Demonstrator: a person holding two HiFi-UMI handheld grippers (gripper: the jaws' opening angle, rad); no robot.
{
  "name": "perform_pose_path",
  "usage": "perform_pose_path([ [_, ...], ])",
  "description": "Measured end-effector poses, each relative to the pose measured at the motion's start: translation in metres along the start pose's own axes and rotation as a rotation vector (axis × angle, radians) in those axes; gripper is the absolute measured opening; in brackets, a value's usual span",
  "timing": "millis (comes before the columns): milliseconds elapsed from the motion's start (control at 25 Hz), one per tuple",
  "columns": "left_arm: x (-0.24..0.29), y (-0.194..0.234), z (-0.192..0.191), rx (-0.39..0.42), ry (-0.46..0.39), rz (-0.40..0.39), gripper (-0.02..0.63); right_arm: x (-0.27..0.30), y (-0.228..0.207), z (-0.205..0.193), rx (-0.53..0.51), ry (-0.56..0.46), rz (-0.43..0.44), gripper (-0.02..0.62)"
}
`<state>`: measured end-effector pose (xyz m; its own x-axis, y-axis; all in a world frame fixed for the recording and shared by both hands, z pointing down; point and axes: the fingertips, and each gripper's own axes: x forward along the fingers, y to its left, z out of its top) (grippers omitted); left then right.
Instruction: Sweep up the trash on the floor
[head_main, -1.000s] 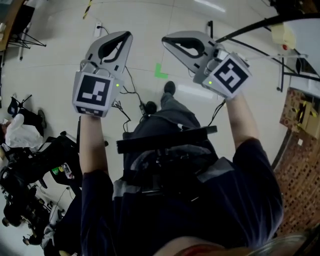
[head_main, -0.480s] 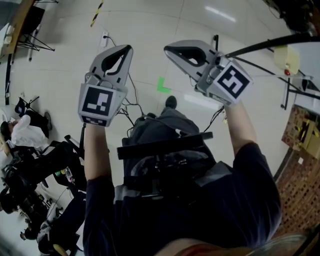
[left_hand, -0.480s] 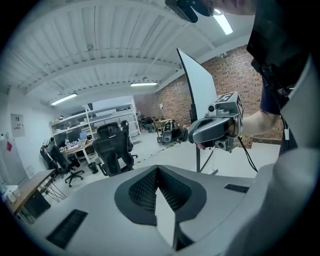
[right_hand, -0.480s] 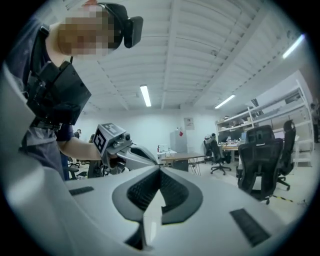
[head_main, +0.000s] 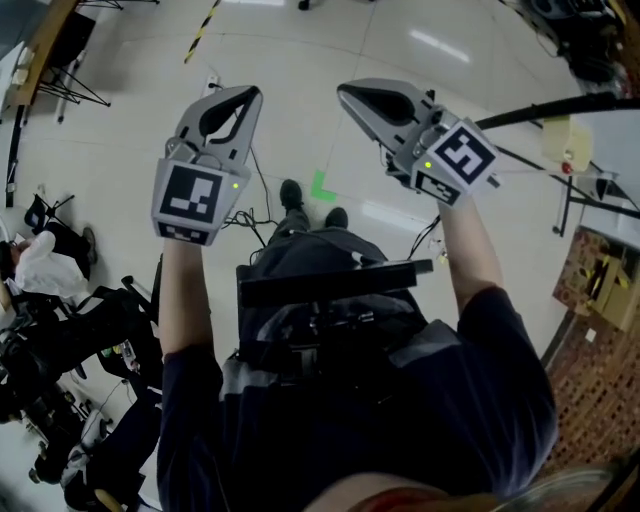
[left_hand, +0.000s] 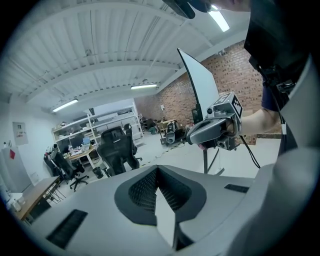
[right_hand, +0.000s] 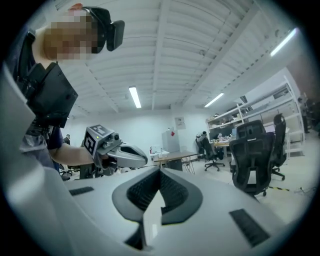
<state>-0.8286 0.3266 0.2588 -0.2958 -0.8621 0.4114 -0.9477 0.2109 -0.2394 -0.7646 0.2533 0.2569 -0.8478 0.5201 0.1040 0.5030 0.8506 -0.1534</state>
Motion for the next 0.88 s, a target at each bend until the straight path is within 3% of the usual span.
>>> perform_pose_path([
  [640, 0.028, 0.103, -0.031, -0.058, -0.112, -0.132, 0.0, 0.114, -0.014, 0.016, -0.089, 0.112, -0.102, 0.009],
  [880, 0.051, 0.116, -0.022, -0.081, -0.153, -0.108, 0.0, 0.115, -0.024, 0.015, -0.087, 0.12, -0.128, 0.009],
])
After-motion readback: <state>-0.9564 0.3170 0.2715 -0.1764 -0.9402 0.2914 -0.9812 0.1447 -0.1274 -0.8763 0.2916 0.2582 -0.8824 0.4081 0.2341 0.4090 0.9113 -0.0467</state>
